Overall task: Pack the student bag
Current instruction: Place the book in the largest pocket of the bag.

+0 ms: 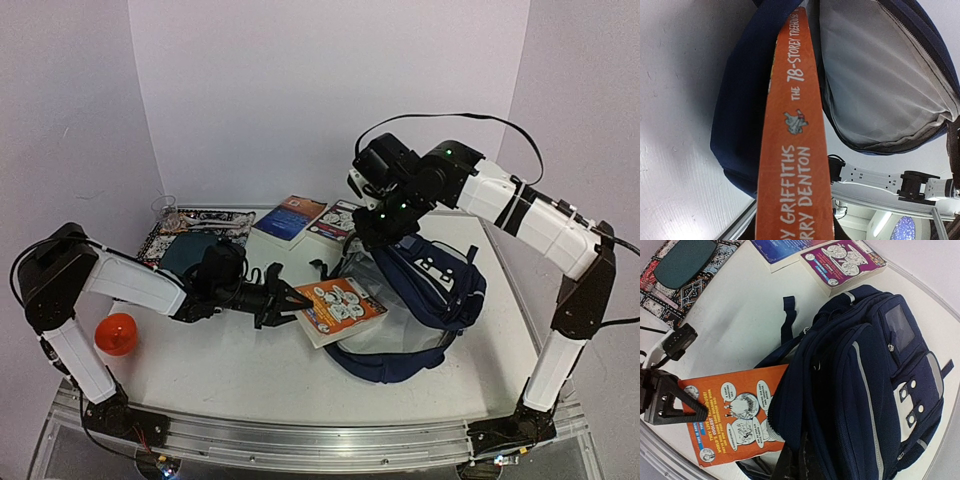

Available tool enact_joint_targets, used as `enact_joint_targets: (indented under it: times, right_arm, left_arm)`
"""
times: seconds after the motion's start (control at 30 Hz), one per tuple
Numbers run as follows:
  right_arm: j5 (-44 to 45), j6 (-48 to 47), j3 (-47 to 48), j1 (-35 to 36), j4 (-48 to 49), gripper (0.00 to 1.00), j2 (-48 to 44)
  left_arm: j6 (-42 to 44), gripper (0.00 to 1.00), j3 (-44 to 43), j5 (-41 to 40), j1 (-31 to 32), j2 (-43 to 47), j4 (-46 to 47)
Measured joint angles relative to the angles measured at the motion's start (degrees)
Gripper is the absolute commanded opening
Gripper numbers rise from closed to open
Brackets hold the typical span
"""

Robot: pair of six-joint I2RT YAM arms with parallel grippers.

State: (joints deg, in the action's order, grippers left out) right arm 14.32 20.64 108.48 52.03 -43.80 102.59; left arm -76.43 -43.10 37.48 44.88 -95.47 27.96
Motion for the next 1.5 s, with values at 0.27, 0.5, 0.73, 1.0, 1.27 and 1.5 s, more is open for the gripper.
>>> enact_joint_targets:
  times: [0.27, 0.5, 0.73, 1.0, 1.27, 1.5]
  right_arm:
    - [-2.8, 1.0, -0.1, 0.0, 3.1, 0.0, 0.0]
    - [-4.2, 2.3, -0.1, 0.0, 4.6, 0.0, -0.1]
    - [-5.0, 4.0, -2.3, 0.0, 6.4, 0.0, -1.9]
    - [-5.8, 5.9, -5.5, 0.0, 7.5, 0.0, -5.4]
    - [-2.8, 7.2, -10.9, 0.0, 9.1, 0.0, -7.5]
    - [-0.3, 7.9, -15.3, 0.1, 10.4, 0.0, -8.5]
  left_arm:
    - [1.4, 0.0, -9.1, -3.5, 1.9, -2.6, -2.3]
    - [1.3, 0.0, -12.7, -6.5, 2.8, -5.8, -2.5]
    - [0.7, 0.0, -18.6, -9.9, 3.6, -12.1, -2.5]
    - [0.4, 0.0, -25.9, -14.3, 6.9, -17.7, -2.1]
    - [-0.1, 0.2, -32.4, -20.0, 10.4, -25.5, -0.7]
    - [0.4, 0.43, -32.6, -23.2, 12.5, -28.3, 0.6]
